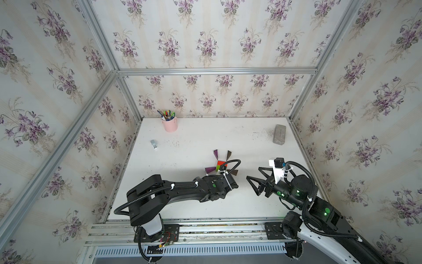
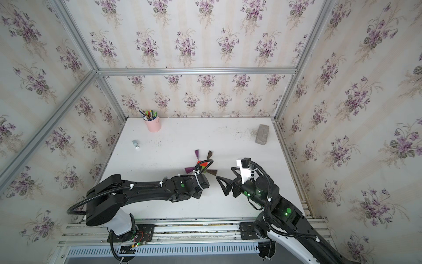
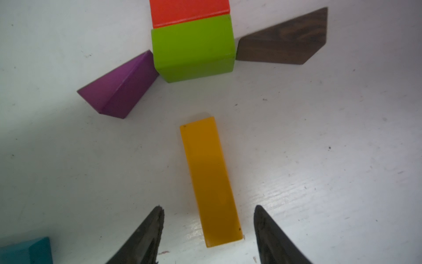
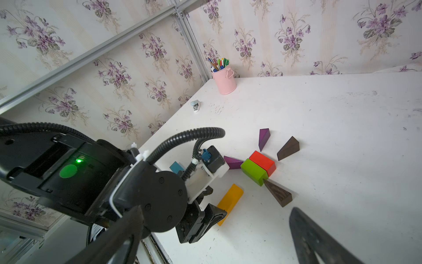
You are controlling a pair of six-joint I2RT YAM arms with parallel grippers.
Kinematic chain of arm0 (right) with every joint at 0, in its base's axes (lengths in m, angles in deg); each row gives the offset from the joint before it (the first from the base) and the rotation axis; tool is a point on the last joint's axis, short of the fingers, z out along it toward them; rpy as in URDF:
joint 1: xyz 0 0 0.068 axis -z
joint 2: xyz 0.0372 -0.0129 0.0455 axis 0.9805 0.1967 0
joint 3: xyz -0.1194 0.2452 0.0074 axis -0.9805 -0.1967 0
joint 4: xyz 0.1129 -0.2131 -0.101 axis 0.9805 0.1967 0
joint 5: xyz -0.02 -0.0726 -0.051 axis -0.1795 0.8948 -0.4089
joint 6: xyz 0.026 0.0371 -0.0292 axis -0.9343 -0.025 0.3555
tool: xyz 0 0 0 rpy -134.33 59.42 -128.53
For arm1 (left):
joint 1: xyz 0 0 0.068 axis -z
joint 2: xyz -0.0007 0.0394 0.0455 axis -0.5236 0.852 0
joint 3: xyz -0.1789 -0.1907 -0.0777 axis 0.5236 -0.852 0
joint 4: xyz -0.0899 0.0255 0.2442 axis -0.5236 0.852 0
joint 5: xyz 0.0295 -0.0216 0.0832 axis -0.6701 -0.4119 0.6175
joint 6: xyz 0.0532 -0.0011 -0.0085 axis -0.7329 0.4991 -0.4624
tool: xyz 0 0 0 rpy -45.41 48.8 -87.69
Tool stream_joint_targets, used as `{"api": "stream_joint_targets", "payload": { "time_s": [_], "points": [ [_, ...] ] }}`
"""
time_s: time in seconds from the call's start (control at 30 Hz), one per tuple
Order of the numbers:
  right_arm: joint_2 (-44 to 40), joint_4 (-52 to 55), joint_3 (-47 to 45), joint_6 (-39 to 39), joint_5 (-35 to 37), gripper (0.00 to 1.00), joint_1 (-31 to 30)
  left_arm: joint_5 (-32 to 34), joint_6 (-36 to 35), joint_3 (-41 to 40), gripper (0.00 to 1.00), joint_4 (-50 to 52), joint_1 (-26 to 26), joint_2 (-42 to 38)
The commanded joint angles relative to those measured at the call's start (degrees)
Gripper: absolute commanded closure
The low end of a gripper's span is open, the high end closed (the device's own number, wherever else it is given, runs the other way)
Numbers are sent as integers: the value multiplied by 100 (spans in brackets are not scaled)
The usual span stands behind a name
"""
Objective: Assemble a small pinwheel with building blocks
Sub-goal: Assemble the building block at the center of the board.
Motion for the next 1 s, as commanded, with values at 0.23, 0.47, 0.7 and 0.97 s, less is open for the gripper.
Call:
{"api": "stream_joint_targets", "payload": {
  "time_s": [0.23,0.47,0.7,0.97],
  "points": [
    [-251,180,207,45,-14,0,-3,-542,-74,276,44,86,-148,410],
    [-334,266,174,46,-104,0,-3,-763,-73,364,52,96,-275,621],
    [-348,339,206,54,-63,0,-5,-826,-108,417,59,122,-309,686],
    [-365,377,203,72,-51,0,-9,-961,-140,435,66,112,-397,756]
  ]
}}
